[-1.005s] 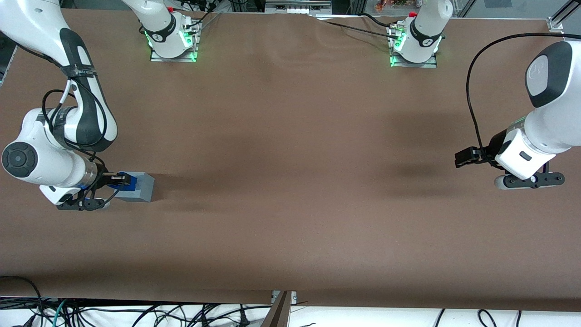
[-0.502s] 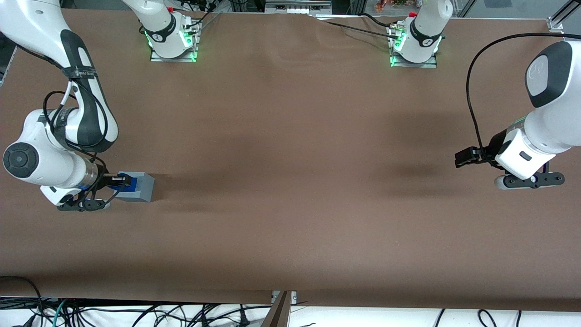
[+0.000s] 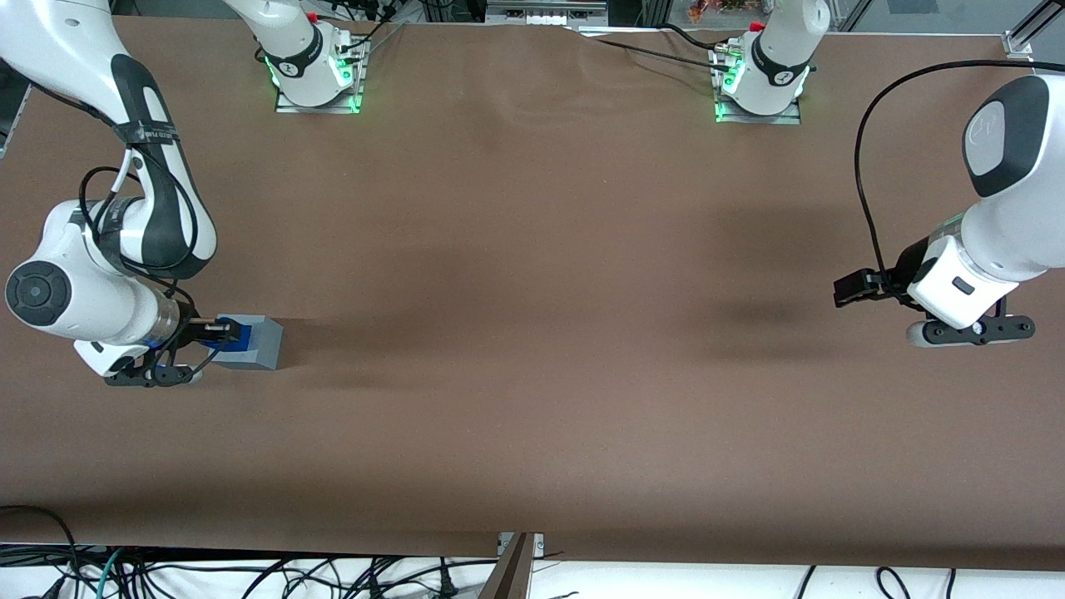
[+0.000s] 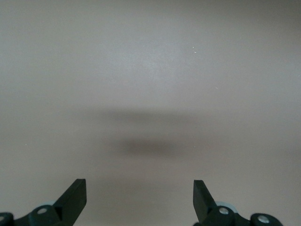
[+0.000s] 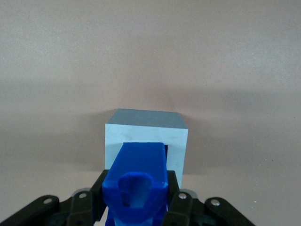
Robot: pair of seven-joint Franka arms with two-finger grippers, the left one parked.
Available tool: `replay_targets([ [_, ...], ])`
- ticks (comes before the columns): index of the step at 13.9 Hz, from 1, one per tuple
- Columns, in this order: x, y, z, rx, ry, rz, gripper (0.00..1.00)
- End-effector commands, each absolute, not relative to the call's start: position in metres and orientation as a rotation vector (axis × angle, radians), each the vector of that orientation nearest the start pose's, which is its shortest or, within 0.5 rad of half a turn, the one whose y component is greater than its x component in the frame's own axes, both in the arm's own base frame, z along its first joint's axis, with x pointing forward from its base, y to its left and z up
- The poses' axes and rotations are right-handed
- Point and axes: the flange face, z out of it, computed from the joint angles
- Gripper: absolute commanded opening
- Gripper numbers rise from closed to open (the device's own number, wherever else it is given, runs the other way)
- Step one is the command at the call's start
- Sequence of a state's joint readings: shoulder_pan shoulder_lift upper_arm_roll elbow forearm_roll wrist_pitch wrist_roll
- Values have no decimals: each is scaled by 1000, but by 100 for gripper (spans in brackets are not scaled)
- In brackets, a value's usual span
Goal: Insert blue part into gray base with right arm
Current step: 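Lower the blue block into the gray base's hole and press down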
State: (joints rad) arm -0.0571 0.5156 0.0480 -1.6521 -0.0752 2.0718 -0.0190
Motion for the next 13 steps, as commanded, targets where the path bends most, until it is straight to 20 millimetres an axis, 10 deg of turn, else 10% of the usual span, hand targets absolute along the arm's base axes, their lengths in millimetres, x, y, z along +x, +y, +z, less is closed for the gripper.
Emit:
replay_targets([
  [1,668,-13,300,-3180,-76,148,10],
  [13,665,-15,299,-3179,-41,167,8],
])
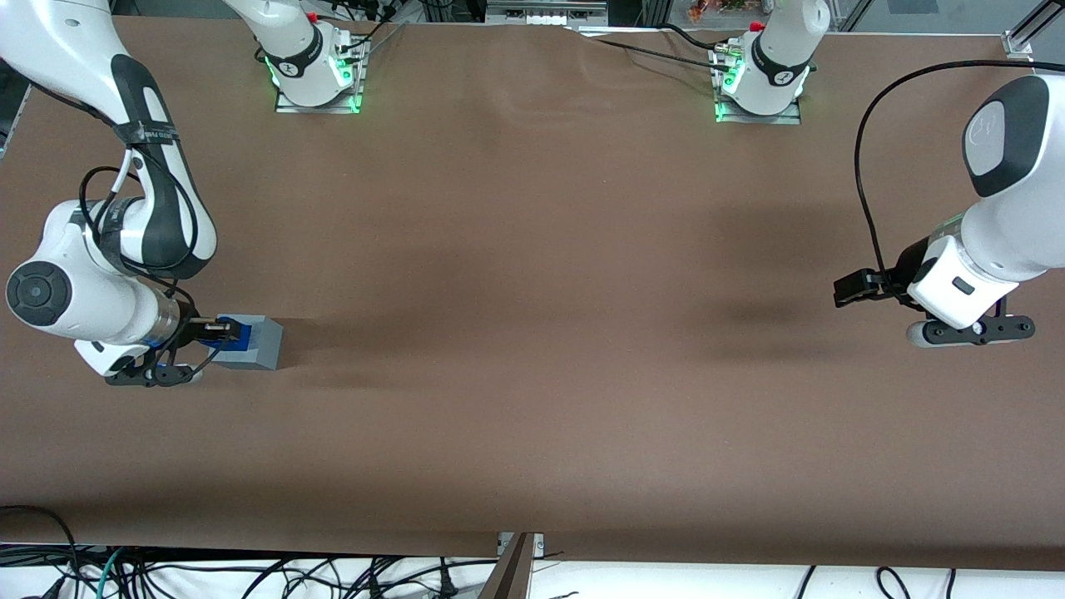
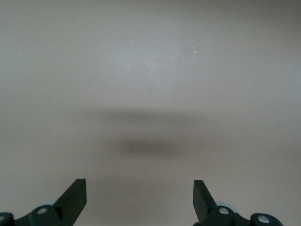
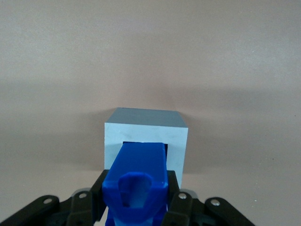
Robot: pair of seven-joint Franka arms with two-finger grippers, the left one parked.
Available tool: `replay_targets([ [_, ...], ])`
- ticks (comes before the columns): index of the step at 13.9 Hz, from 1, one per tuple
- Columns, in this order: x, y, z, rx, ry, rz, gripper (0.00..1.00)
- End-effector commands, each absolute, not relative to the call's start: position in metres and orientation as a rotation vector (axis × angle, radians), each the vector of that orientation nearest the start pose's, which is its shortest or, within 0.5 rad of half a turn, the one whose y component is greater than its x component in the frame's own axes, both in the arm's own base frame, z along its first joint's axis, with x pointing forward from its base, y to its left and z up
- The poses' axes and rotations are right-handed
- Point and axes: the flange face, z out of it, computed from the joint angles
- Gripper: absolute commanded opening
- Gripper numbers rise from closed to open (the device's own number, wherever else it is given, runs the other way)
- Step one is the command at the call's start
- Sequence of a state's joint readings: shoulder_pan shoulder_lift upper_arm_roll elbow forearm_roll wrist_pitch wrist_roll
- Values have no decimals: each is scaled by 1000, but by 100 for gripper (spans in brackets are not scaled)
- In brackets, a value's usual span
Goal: Insert blue part into gray base with right arm
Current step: 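Lower the blue block into the gray base's hole and press down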
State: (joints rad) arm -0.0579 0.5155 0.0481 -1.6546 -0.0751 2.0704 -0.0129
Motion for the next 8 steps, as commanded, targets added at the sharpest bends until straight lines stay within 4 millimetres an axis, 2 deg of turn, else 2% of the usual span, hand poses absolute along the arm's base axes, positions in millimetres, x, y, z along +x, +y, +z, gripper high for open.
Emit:
replay_targets([
  [1,665,-14,300,-3178,-42,165,8],
  [8,665,-15,299,-3179,-15,167,8],
])
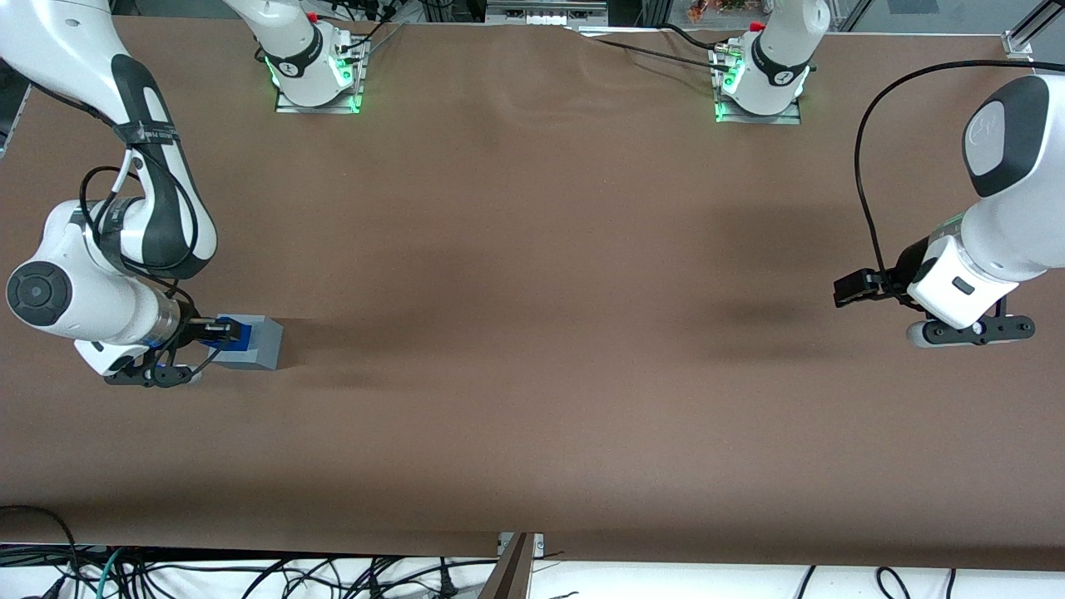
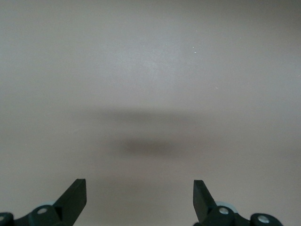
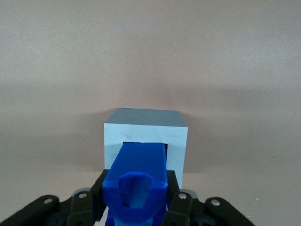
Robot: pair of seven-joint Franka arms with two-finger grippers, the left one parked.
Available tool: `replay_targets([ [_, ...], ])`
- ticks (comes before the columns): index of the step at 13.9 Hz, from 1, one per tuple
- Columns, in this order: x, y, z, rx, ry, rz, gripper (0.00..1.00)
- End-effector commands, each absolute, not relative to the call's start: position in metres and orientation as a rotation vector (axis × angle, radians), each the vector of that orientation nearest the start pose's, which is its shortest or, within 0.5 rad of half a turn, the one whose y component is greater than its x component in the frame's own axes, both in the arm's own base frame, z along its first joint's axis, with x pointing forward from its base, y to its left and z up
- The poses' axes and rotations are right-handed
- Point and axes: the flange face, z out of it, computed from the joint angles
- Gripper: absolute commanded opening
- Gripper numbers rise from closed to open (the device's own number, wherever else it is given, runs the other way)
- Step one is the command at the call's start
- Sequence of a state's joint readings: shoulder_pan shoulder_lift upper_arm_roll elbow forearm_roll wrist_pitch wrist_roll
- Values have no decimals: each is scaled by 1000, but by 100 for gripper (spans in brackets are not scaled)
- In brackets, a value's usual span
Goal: Insert blue part into gray base with right arm
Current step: 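Lower the blue block into the gray base's hole and press down, then open the right gripper and raise it away from the base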
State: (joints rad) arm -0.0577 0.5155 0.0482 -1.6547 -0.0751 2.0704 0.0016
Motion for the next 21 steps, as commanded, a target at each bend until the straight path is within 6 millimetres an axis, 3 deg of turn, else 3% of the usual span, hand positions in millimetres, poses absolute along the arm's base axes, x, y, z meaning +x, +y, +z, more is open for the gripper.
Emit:
replay_targets([
  [1,665,-15,298,-3179,-15,169,8],
  [6,664,-14,294,-3178,-18,176,8],
  [7,664,-14,293,-3178,-18,179,13],
  [8,664,-14,294,-3178,-18,176,49],
  [9,664,-14,295,-3178,-18,174,99],
  [16,666,-15,316,-3182,-28,128,100],
  [20,657,-12,401,-3147,2,60,100],
  [21,656,-11,431,-3124,12,14,100],
])
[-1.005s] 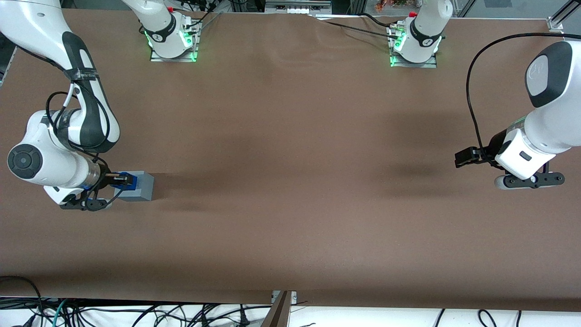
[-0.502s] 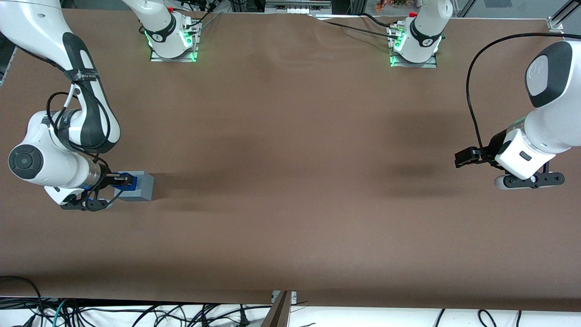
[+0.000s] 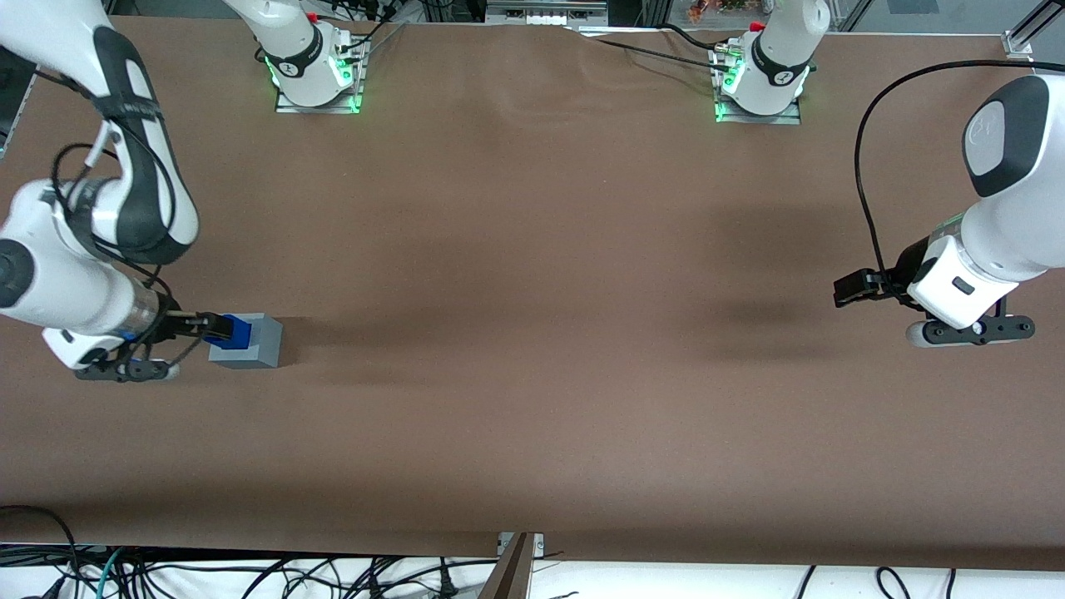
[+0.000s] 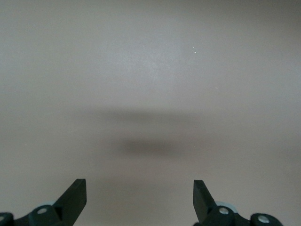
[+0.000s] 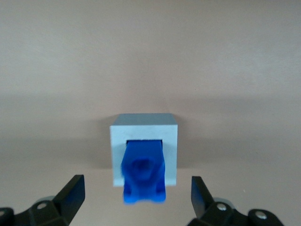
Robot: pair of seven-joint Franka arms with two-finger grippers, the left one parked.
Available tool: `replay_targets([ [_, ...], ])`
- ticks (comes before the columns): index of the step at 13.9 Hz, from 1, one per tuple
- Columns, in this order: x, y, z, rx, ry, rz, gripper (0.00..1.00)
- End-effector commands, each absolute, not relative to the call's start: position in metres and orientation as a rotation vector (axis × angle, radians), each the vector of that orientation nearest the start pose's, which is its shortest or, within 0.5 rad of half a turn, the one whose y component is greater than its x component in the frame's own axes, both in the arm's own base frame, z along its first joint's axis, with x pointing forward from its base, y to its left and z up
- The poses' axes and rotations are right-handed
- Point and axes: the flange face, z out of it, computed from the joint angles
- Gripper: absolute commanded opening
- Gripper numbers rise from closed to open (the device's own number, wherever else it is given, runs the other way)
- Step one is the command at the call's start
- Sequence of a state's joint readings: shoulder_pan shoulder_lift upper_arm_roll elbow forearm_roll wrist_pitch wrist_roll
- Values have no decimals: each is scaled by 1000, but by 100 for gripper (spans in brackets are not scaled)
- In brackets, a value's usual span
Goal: Insert blue part into gray base with right arm
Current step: 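Open the right gripper and raise it away from the base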
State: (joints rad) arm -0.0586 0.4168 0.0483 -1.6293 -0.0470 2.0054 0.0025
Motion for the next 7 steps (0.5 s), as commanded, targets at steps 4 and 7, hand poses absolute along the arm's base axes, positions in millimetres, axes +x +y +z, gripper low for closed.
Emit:
replay_targets([
  [4,648,-6,542,-3126,-11,-6,100],
  [7,622,0,607,-3125,-1,105,100],
])
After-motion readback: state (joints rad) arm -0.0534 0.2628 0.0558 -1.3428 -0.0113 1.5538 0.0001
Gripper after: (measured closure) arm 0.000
